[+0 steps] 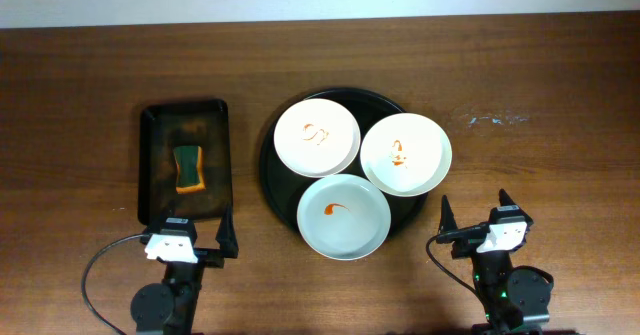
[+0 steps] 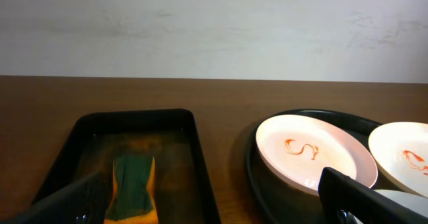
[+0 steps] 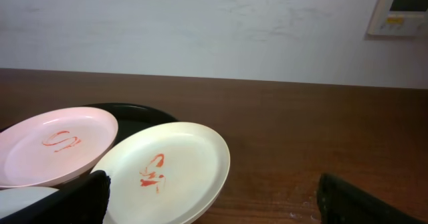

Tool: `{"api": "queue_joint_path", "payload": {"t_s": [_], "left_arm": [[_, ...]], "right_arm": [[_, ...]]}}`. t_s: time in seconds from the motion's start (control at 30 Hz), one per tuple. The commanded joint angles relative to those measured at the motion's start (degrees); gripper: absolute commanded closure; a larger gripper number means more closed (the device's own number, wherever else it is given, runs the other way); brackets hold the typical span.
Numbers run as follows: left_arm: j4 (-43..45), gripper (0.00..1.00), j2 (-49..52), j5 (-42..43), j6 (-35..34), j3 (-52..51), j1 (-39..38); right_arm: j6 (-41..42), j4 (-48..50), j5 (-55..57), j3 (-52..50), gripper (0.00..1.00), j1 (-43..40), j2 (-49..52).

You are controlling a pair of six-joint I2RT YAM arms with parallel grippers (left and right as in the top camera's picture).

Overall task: Clean dirty plates on tray and stack at the side
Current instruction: 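Grasp the green-orange sponge from the black tray with the left gripper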

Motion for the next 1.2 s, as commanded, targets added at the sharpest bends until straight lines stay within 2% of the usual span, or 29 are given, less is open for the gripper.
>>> {"api": "queue_joint_path", "payload": {"t_s": [0.0, 1.17], "left_arm": [[-0.04, 0.01, -0.22, 0.42, 0.04, -0.35, -0.26], [0.76, 0.01, -0.22, 0.85, 0.02, -0.33, -0.26]], "right_arm": [[-0.15, -0.24, 0.48, -0.31, 0.01, 0.09, -0.26], [-0.13, -0.2, 0.44, -0.31, 0.01, 0.11, -0.26]]}}
